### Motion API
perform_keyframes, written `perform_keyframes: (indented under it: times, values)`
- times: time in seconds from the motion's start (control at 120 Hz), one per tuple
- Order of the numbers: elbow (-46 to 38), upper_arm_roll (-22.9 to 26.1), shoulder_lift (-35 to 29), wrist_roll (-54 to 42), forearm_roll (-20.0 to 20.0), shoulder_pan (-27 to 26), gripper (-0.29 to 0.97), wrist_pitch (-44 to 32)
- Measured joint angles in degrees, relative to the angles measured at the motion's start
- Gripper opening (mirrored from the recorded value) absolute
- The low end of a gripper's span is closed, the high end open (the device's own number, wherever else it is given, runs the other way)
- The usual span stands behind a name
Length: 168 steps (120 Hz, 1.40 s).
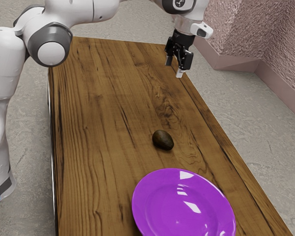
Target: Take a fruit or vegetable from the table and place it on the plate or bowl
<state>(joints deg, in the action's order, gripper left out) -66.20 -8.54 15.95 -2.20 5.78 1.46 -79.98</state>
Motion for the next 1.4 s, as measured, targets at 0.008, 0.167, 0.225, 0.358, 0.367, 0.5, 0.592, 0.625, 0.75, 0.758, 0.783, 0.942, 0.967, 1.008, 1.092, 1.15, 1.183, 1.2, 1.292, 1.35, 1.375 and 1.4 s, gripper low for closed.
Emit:
perform_keyframes:
  times: [0.008, 0.167, 0.225, 0.358, 0.367, 0.5, 0.592, 0.625, 0.75, 0.758, 0.783, 0.942, 0.967, 1.008, 1.092, 1.15, 1.183, 1.2, 1.292, 1.35, 1.375, 1.4]
  values:
    - [0.0, 0.01, 0.0, 0.04, -0.04, 0.0, 0.68, 0.0]
    - [0.0, 0.11, 0.0, 0.67, -0.42, -0.13, 0.68, 0.01]
    - [0.0, 0.02, 0.0, 0.87, -0.35, -0.1, 0.68, 0.01]
    - [0.0, -0.04, 0.03, 1.31, -0.12, -0.05, 0.68, 0.01]
    - [0.0, -0.06, 0.04, 1.33, -0.02, -0.05, 0.68, 0.01]
    - [0.12, -0.93, 0.03, 1.65, 1.3, -0.02, 0.68, -0.09]
    - [0.14, -1.43, 0.0, 1.78, 1.52, 0.06, 0.68, -0.64]
    - [0.12, -1.45, 0.03, 1.83, 1.62, 0.05, 0.68, -0.87]
    - [0.09, -1.3, 0.19, 1.97, 1.91, -0.01, 0.68, -2.04]
    - [0.09, -1.3, 0.19, 1.98, 1.99, -0.01, 0.68, -2.1]
    - [0.09, -1.32, 0.19, 2.0, 2.34, 0.0, 0.68, -2.25]
    - [0.01, -1.41, 1.29, -0.17, 4.8, 0.03, 0.68, -2.93]
    - [0.0, -1.41, 1.52, -1.07, 4.96, 0.03, 0.68, -3.01]
    - [0.0, -1.41, 1.74, -2.79, 5.13, 0.02, 0.68, -3.09]
    - [-0.01, -1.26, 2.54, -6.91, 4.84, 0.03, 0.68, -3.26]
    - [-0.01, -0.5, 3.06, -10.07, 3.89, -0.16, 0.68, -3.51]
    - [-0.01, 0.27, 3.13, -11.99, 3.09, -0.31, 0.68, -3.64]
    - [0.0, 0.64, 3.14, -12.95, 2.7, -0.36, 0.68, -3.7]
    - [0.0, 3.04, 3.02, -17.96, 1.35, -0.43, 0.68, -2.99]
    - [0.0, 5.35, 2.84, -20.76, 0.86, -0.44, 0.68, -1.89]
    - [0.0, 6.38, 2.76, -21.86, 0.72, -0.47, 0.68, -1.42]
    - [0.02, 7.2, 2.71, -22.89, 0.6, -0.52, 0.68, -0.87]
